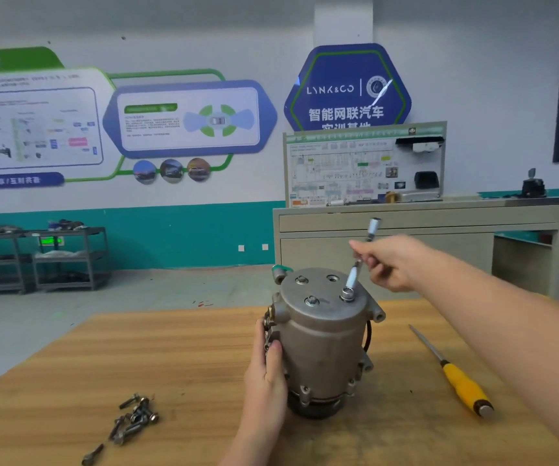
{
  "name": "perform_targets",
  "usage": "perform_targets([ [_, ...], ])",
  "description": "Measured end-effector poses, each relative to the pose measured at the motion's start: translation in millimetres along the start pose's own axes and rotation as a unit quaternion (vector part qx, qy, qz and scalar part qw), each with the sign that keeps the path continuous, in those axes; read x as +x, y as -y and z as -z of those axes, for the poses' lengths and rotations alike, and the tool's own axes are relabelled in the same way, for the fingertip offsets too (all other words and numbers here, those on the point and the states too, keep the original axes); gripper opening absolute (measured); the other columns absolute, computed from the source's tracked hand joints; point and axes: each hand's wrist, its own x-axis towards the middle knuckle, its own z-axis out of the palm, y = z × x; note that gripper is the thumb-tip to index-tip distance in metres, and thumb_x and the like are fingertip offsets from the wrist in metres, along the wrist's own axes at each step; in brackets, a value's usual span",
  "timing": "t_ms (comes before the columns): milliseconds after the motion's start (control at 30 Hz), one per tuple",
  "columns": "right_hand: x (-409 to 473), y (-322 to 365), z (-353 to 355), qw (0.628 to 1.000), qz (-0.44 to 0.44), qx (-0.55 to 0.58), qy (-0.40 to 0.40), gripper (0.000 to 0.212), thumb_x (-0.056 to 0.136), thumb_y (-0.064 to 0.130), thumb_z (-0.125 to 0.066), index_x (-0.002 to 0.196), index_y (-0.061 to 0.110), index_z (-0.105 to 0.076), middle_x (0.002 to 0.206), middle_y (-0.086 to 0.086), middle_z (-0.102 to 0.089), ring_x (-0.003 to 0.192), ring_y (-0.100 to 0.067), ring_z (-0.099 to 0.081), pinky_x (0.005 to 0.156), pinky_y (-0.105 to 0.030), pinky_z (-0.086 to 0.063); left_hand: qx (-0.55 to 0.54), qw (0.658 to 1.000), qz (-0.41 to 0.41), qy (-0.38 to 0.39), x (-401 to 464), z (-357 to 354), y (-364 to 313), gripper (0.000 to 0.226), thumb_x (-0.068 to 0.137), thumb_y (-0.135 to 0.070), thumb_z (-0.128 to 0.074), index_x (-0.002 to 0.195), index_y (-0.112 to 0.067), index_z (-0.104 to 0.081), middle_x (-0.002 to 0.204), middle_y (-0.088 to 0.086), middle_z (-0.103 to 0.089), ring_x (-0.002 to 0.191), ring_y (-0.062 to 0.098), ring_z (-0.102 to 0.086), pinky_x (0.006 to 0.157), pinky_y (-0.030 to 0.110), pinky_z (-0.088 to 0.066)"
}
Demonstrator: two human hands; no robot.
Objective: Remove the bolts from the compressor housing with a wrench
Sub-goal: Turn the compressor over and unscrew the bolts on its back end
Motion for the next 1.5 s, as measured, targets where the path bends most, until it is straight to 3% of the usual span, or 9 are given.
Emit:
perform_targets([
  [100, -1.9, 17.9, -36.1, 0.975, 0.037, -0.221, -0.003, 0.018, 0.092, 0.022, -0.063, 0.090, 0.004, -0.063, 0.055, 0.002, -0.044, 0.045, -0.006, -0.033, 0.036, -0.015, -0.028, 0.003, 1.000, -0.002, 0.007, 1.4, 1.5, 0.4, 0.044, 0.103, -0.028, -0.034, 0.141, -0.045, -0.019, 0.116, -0.047, -0.032, 0.126, -0.008, -0.030, 0.104, 0.016, -0.024],
  [267, -16.6, 13.2, -90.3, 0.805, 0.230, -0.546, -0.031, 0.024, 0.095, 0.026, -0.055, 0.078, 0.010, -0.051, 0.070, 0.000, -0.045, 0.058, -0.013, -0.042, 0.050, -0.023, -0.034, 0.001, 1.000, -0.007, 0.014, 1.1, 2.8, 0.8, 0.045, 0.103, -0.027, -0.034, 0.142, -0.044, -0.018, 0.112, -0.046, -0.035, 0.125, -0.005, -0.034, 0.099, 0.010, -0.027],
  [400, -38.1, -23.4, -90.4, 0.733, 0.389, -0.549, -0.102, 0.019, 0.094, 0.041, -0.051, 0.085, 0.025, -0.058, 0.072, 0.007, -0.051, 0.065, -0.014, -0.048, 0.050, -0.025, -0.029, 0.003, 1.000, -0.008, 0.011, 1.4, 1.7, 0.2, 0.046, 0.103, -0.024, -0.035, 0.145, -0.035, -0.019, 0.119, -0.045, -0.025, 0.126, -0.005, -0.028, 0.081, -0.010, -0.023],
  [633, -69.6, -68.6, -55.2, 0.645, 0.596, -0.462, -0.124, 0.025, 0.086, 0.039, -0.059, 0.068, 0.024, -0.051, 0.072, 0.014, -0.034, 0.070, -0.011, -0.039, 0.064, -0.031, -0.034, 0.005, 0.999, -0.034, 0.034, -1.7, -0.7, 0.8, 0.038, 0.100, -0.033, -0.038, 0.130, -0.052, -0.024, 0.133, -0.022, -0.043, 0.118, -0.010, -0.045, 0.100, 0.017, -0.037],
  [867, -83.7, -109.0, -2.5, 0.864, 0.500, -0.061, -0.021, 0.043, 0.094, 0.042, -0.049, 0.061, 0.016, -0.056, 0.064, 0.009, -0.046, 0.060, -0.006, -0.046, 0.060, -0.014, -0.037, 0.001, 0.999, -0.036, -0.014, -4.3, 1.2, 2.7, 0.035, 0.102, -0.025, -0.036, 0.126, -0.051, -0.032, 0.129, -0.017, -0.052, 0.125, 0.028, -0.051, 0.108, 0.043, -0.038],
  [1067, -46.8, -99.3, 0.4, 0.951, 0.275, 0.128, -0.058, 0.030, 0.103, 0.021, -0.036, 0.084, 0.011, -0.057, 0.047, 0.003, -0.047, 0.038, -0.012, -0.041, 0.042, -0.024, -0.036, -0.014, 0.999, -0.028, -0.020, -6.3, -1.0, -1.8, 0.040, 0.102, -0.023, -0.036, 0.126, -0.054, -0.029, 0.132, -0.025, -0.046, 0.132, 0.012, -0.043, 0.114, 0.042, -0.032],
  [1333, -24.1, -5.8, -21.8, 0.973, 0.114, -0.193, -0.050, 0.019, 0.094, 0.016, -0.054, 0.088, 0.007, -0.070, 0.058, 0.003, -0.048, 0.051, -0.009, -0.039, 0.029, -0.015, -0.027, -0.028, 1.000, -0.012, 0.007, -8.0, 0.6, -4.0, 0.046, 0.081, -0.057, -0.034, 0.125, -0.058, -0.021, 0.129, -0.040, -0.034, 0.121, -0.022, -0.035, 0.103, 0.006, -0.027],
  [1433, -31.7, 16.5, -42.9, 0.917, 0.127, -0.377, 0.004, 0.021, 0.092, 0.023, -0.061, 0.101, 0.007, -0.070, 0.064, 0.002, -0.047, 0.056, -0.011, -0.038, 0.042, -0.019, -0.030, -0.022, 1.000, -0.006, 0.015, -5.8, 1.8, -6.6, 0.056, 0.080, -0.061, -0.032, 0.133, -0.050, -0.020, 0.124, -0.047, -0.027, 0.101, -0.044, -0.025, 0.081, -0.013, -0.022],
  [1500, -38.5, 22.3, -58.2, 0.870, 0.160, -0.467, 0.024, 0.023, 0.090, 0.027, -0.064, 0.101, 0.007, -0.069, 0.076, -0.002, -0.057, 0.060, -0.012, -0.042, 0.048, -0.022, -0.032, -0.030, 0.999, -0.009, 0.029, -4.3, 2.1, -5.1, 0.061, 0.082, -0.062, -0.029, 0.141, -0.044, -0.026, 0.141, -0.034, -0.031, 0.121, -0.030, -0.028, 0.101, -0.002, -0.024],
])
